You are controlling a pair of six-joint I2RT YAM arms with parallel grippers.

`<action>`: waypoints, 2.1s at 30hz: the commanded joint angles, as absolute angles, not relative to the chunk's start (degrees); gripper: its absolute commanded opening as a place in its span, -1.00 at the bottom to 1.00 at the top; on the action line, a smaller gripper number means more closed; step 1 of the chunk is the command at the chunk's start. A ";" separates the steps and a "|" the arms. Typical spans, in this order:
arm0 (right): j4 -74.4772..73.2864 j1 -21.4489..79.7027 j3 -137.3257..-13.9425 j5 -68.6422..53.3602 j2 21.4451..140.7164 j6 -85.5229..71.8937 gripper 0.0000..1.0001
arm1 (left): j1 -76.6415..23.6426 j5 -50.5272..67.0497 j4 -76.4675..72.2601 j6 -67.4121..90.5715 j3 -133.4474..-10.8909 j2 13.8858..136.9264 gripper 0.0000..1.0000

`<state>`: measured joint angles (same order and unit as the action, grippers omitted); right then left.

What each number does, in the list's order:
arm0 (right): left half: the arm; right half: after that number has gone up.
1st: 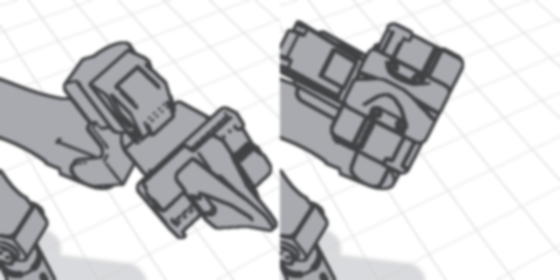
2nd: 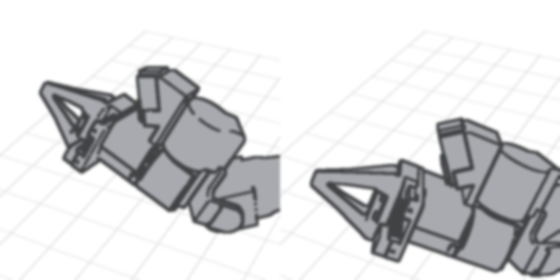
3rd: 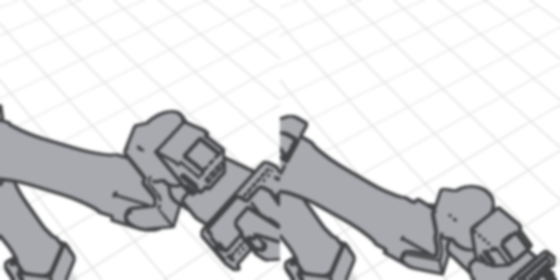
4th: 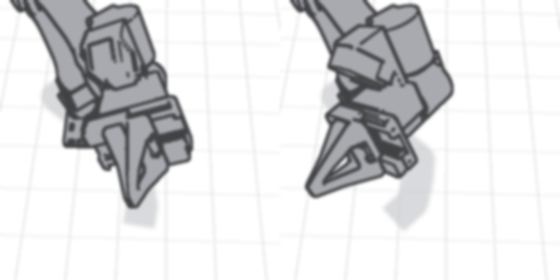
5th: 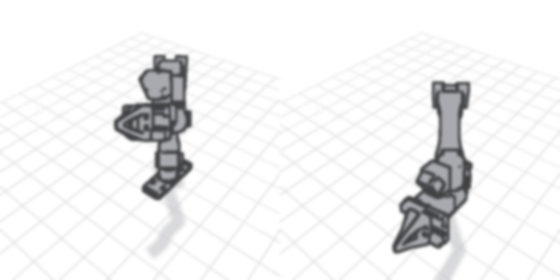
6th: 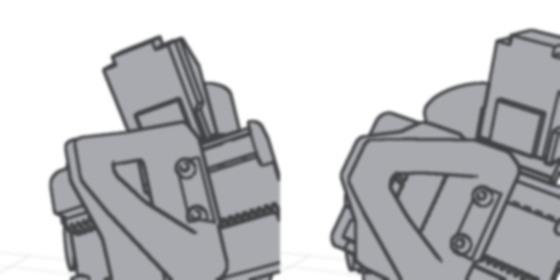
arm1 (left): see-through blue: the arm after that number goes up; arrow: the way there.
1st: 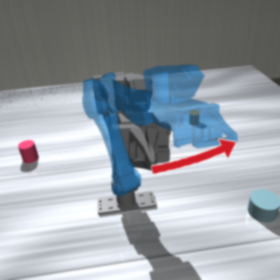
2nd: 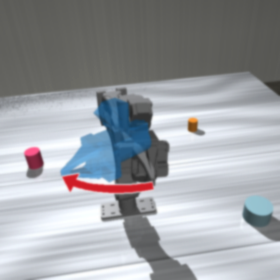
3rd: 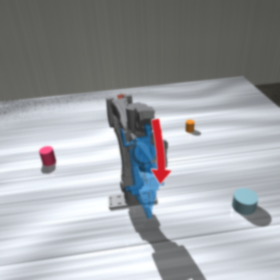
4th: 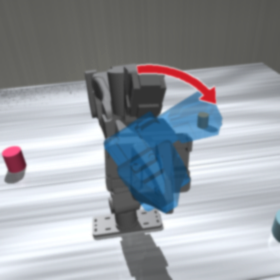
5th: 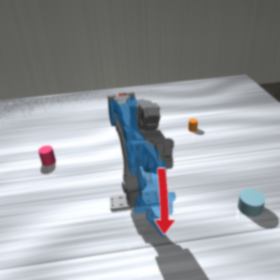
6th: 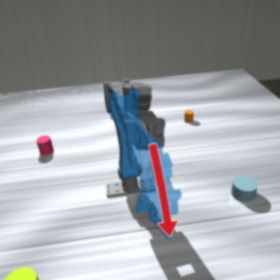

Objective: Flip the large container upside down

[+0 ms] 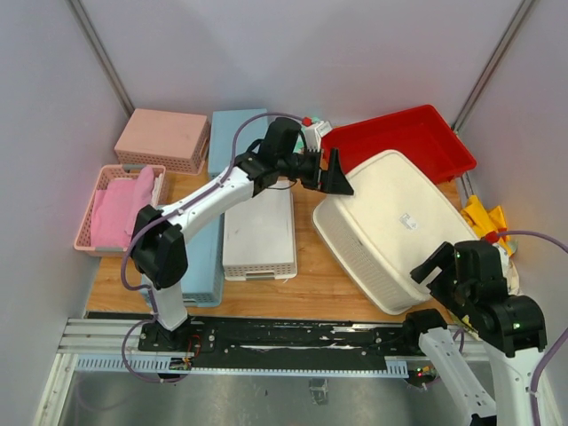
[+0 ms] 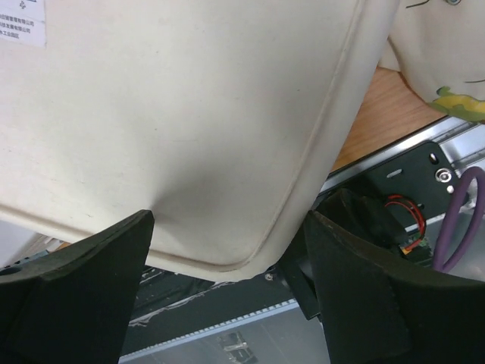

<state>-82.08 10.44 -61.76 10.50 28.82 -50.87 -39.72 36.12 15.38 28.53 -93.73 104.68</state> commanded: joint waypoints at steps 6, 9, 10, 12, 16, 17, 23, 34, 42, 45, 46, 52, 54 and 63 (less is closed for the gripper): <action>-74.20 9.68 -62.19 6.93 26.16 -51.27 0.64 | -45.21 40.37 3.81 36.75 -81.00 94.49 0.98; -75.13 9.69 -61.58 7.65 26.01 -51.07 0.64 | -47.81 38.59 2.91 37.88 -75.98 91.46 0.98; -75.45 9.71 -61.32 7.93 25.91 -51.08 0.64 | -48.67 37.79 2.71 38.24 -74.34 90.51 0.98; -76.30 9.67 -61.40 8.94 25.70 -51.02 0.64 | -50.13 36.79 1.48 39.56 -70.61 88.64 0.98; -78.02 9.68 -63.05 11.77 24.38 -51.19 0.64 | -52.93 34.65 -0.96 42.37 -64.09 84.63 0.98; -78.31 9.75 -63.41 12.51 23.97 -50.97 0.64 | -53.62 34.17 -1.31 42.98 -62.86 83.70 0.98; -78.97 9.74 -66.55 16.62 23.42 -47.54 0.64 | -58.33 30.80 -1.51 45.29 -59.63 80.49 0.98; -72.73 9.73 -70.28 14.57 25.03 -36.47 0.65 | -63.19 25.16 0.18 48.22 -55.77 72.58 0.98; -58.57 9.72 -70.04 -1.19 31.18 -27.68 0.65 | -62.20 13.04 14.41 42.03 -65.16 68.36 0.98; -53.47 9.67 -71.92 -4.26 35.63 -26.17 0.65 | -58.34 12.20 15.76 42.84 -66.88 68.77 0.98; -51.72 9.67 -72.60 -5.16 37.06 -25.82 0.65 | -56.73 12.07 15.79 43.13 -67.16 68.92 0.98; -40.87 9.75 -77.10 -12.10 49.95 -25.01 0.65 | -47.41 12.13 14.85 45.94 -69.57 72.55 0.98; -39.31 9.71 -79.75 -15.59 56.05 -24.14 0.65 | -45.51 12.34 14.28 46.45 -71.39 75.23 0.98; -39.72 9.67 -90.19 -30.02 74.80 -18.51 0.65 | -35.08 21.09 11.48 46.91 -84.12 95.52 0.98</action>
<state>-40.21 10.31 -87.00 -20.53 72.36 -23.00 -38.72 16.27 13.32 46.33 -78.96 88.84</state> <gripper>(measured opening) 0.826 0.992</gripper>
